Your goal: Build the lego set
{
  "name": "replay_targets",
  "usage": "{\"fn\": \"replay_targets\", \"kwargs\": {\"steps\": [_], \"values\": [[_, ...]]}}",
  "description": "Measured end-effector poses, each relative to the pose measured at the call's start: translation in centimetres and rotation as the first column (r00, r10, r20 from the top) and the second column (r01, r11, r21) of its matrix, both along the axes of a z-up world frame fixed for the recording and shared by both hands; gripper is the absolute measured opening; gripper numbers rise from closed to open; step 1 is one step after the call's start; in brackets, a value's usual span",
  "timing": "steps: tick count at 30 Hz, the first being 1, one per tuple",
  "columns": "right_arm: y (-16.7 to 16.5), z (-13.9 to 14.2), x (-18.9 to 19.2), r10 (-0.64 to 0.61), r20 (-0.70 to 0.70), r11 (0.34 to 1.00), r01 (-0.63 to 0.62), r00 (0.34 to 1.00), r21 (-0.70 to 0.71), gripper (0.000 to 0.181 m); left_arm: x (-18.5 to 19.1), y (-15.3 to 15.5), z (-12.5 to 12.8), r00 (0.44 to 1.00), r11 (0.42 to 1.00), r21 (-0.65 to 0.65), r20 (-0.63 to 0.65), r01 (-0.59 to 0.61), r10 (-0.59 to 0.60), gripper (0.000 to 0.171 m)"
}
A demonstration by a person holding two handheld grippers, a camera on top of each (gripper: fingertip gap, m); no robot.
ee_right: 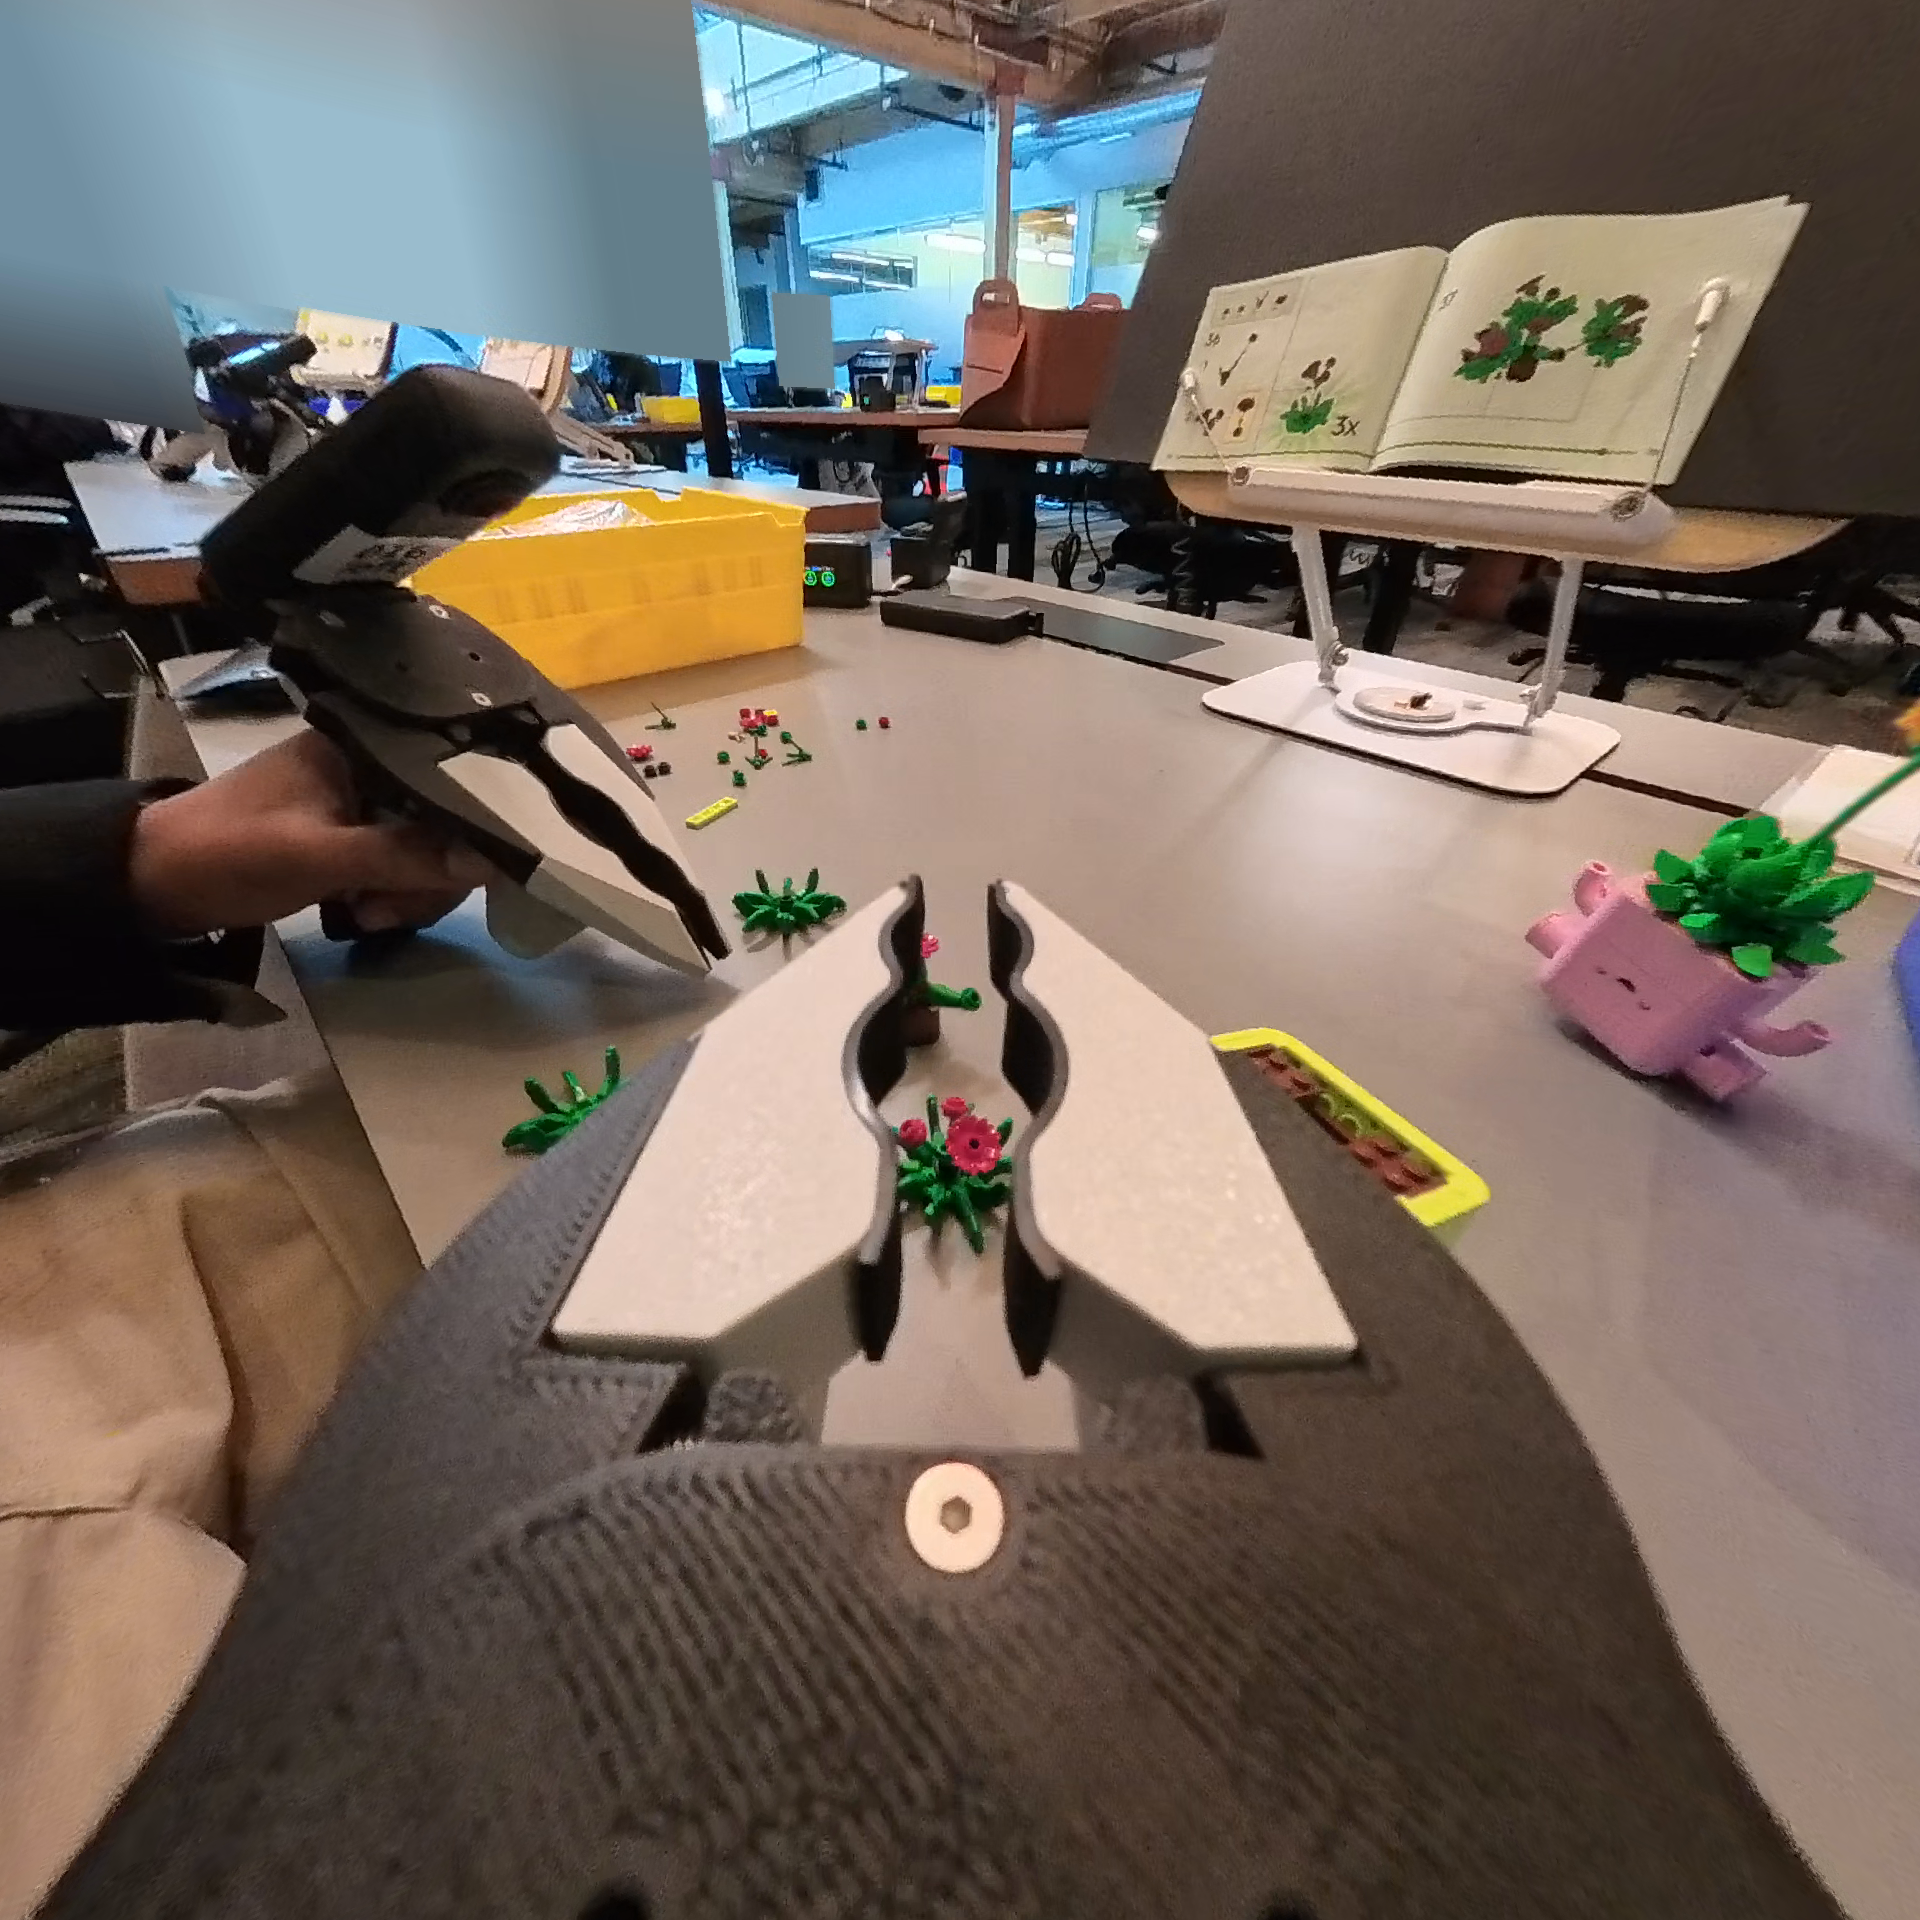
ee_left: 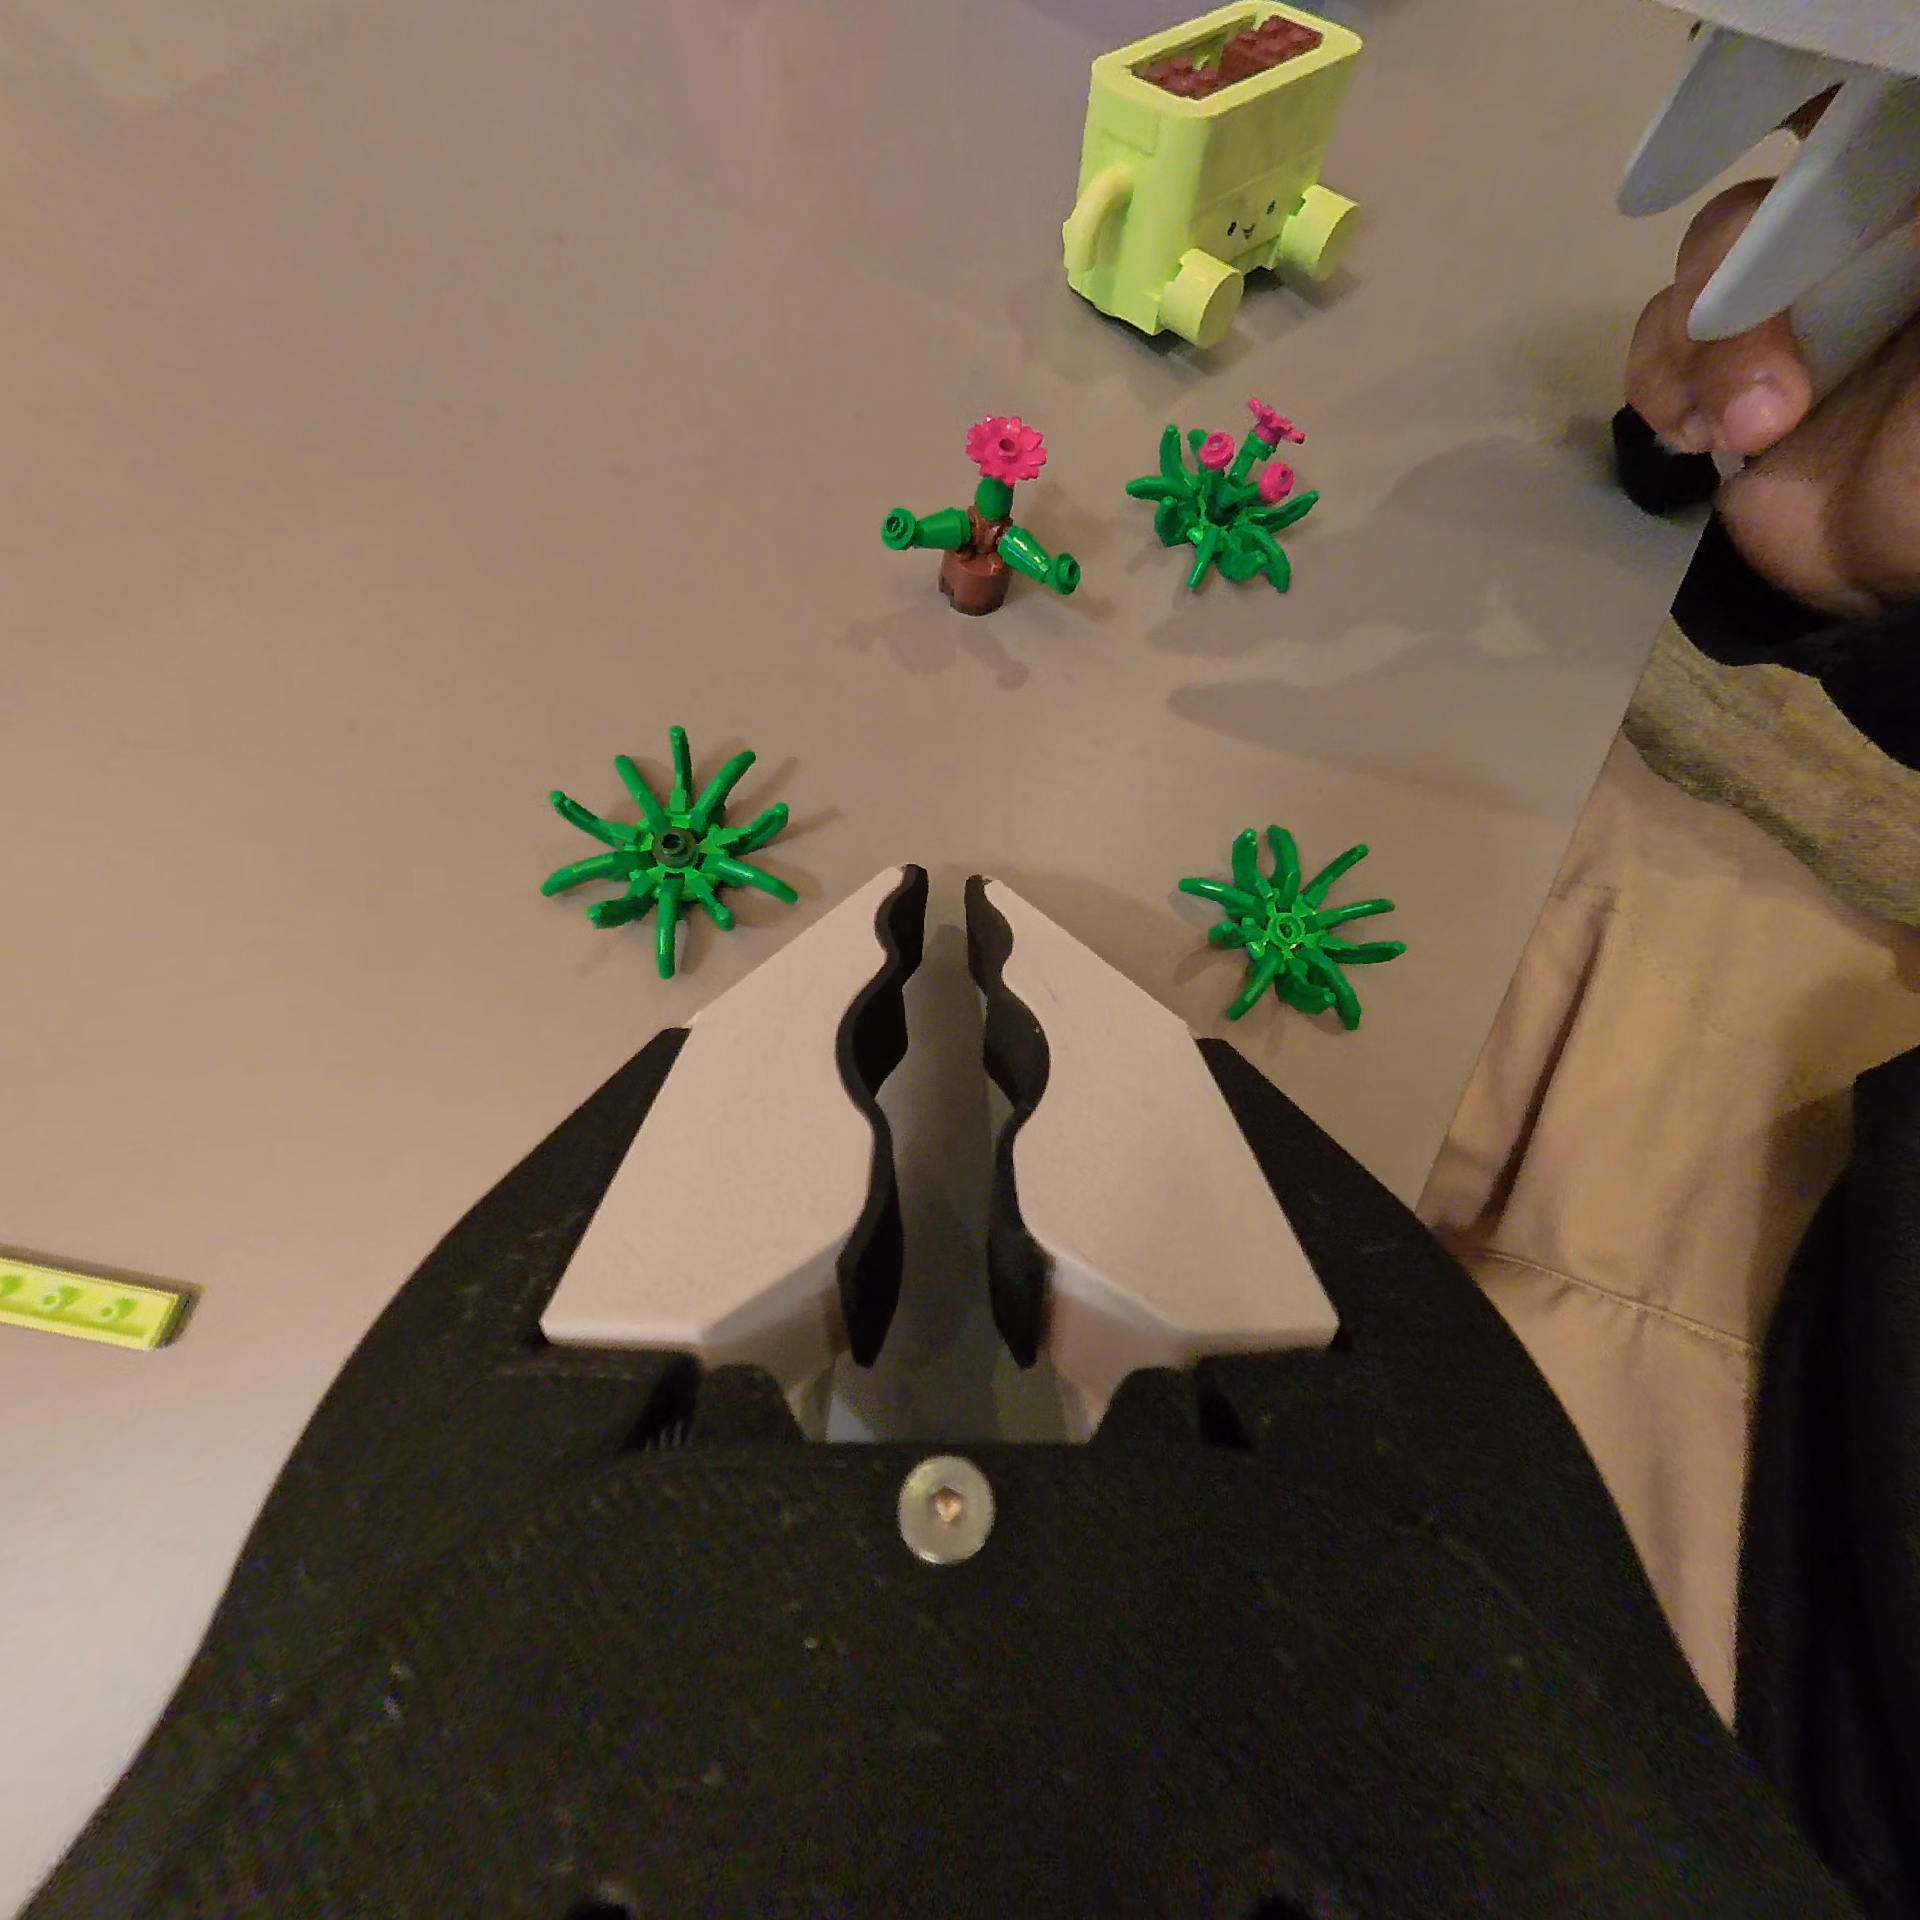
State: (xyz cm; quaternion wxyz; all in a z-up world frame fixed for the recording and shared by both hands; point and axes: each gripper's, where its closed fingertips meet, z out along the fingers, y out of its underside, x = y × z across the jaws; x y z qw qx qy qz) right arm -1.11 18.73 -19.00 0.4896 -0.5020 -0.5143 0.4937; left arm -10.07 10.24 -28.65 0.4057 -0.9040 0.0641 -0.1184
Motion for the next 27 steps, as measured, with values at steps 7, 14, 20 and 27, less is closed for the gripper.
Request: {"fn": "replay_targets", "kwargs": {"steps": [7, 14, 20, 27], "values": [[0.1, -0.1, -0.1, 0.019, 0.006, 0.999, -0.018, 1.000, -0.029, 0.012, 0.0, 0.0, -0.3, 1.000, 1.000, -0.020, 0.002, 0.001, -0.001, 0.008], [0.2, -0.2, -0.2, 0.018, 0.017, 0.999, -0.017, 1.000, -0.041, 0.015, 0.3, 0.0, -0.9, 0.998, 0.999, -0.044, -0.068, 0.016, -0.019, 0.008], [0.1, -0.4, -0.3, 0.034, 0.031, 0.998, -0.033, 0.999, -0.048, 0.016, 0.2, 0.0, -0.7, 0.999, 0.999, -0.037, -0.039, 0.012, -0.013, 0.008], [0.0, -0.4, -0.3, 0.036, 0.029, 0.998, -0.035, 0.999, -0.045, 0.016, 0.4, -0.4, 0.5, 0.999, 0.999, 0.026, 0.012, 0.038, -0.038, 0.000]]}}
